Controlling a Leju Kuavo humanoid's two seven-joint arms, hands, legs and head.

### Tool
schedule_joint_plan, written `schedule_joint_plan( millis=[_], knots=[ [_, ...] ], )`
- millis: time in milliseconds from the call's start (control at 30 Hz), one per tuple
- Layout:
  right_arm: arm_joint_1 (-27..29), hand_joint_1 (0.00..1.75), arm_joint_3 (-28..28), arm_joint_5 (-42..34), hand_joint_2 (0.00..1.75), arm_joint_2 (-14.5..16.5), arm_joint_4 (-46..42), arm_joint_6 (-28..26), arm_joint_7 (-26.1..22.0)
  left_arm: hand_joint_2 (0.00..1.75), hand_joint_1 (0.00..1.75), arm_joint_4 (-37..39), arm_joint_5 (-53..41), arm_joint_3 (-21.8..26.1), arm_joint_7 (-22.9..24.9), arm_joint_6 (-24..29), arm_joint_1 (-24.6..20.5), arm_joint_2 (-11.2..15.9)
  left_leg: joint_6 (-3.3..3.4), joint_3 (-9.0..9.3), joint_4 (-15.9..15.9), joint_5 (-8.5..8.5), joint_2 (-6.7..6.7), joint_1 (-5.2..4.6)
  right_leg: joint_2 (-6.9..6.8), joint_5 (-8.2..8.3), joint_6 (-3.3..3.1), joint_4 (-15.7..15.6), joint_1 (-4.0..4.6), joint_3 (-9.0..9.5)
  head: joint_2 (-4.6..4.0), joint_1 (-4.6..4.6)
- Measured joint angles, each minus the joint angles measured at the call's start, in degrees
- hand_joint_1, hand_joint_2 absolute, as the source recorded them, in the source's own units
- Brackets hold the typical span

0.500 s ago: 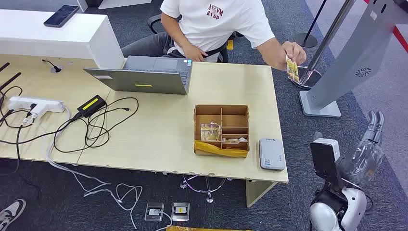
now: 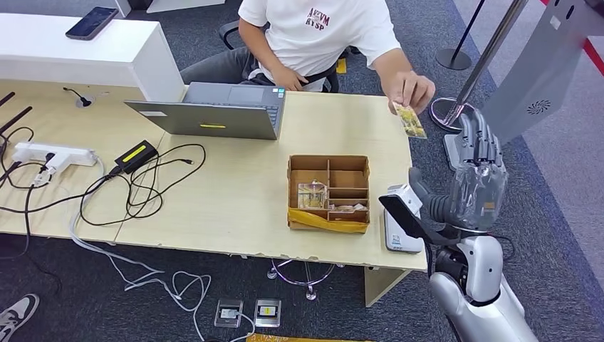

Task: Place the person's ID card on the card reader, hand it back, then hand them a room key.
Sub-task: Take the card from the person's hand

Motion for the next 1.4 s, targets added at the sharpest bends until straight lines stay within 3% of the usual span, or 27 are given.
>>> schedule_joint_plan(
  millis=[267,500,567,633,700,1400],
  knots=[
    [-6.8,0.0,7.71,-3.8,1.75,0.01,5.55,0.6,-0.15,0.0,0.0,-0.51,-2.45,1.83,0.62,0.01,0.11,0.17,0.0,-0.06,0.0,0.0,-0.06,0.0,-0.06,0.0,0.0,-0.01,0.0,-0.03,0.0,0.01],
    [-9.42,0.0,11.59,-5.59,1.75,0.03,9.38,0.28,0.18,0.0,0.0,-0.94,-3.8,3.03,1.14,0.01,0.27,0.3,0.0,-0.07,0.0,0.0,-0.06,0.0,-0.06,0.0,0.0,-0.01,0.0,-0.03,0.0,0.01],
    [-9.79,0.37,12.34,-5.92,1.75,0.03,10.17,0.23,0.39,0.0,0.0,-1.35,-4.15,3.2,1.58,0.01,0.36,0.39,0.0,-0.06,0.0,0.0,-0.06,0.0,-0.06,-0.01,0.0,-0.01,0.0,-0.04,0.0,0.01],
    [-9.94,1.22,12.96,-6.21,1.75,0.03,10.68,0.21,0.62,0.0,0.0,-1.73,-4.43,3.29,2.07,0.01,0.42,0.51,0.0,-0.07,0.0,0.0,-0.06,0.0,-0.05,-0.01,0.0,-0.01,0.0,-0.05,0.0,0.02],
    [-9.97,1.72,13.45,-6.4,1.75,0.02,11.0,0.2,0.87,0.0,0.0,-2.1,-4.62,3.29,2.47,0.01,0.45,0.67,0.0,-0.07,0.0,0.0,-0.06,0.0,-0.05,-0.01,0.0,-0.01,0.0,-0.05,0.0,0.01],
    [-9.98,1.75,16.63,-8.21,1.75,-0.8,11.88,0.17,1.62,0.0,0.0,-5.11,-4.94,3.27,4.36,0.01,1.26,2.26,0.0,-0.06,0.0,0.0,-0.06,0.0,-0.03,0.0,0.0,-0.01,0.0,-0.06,0.0,0.01]
  ],
)
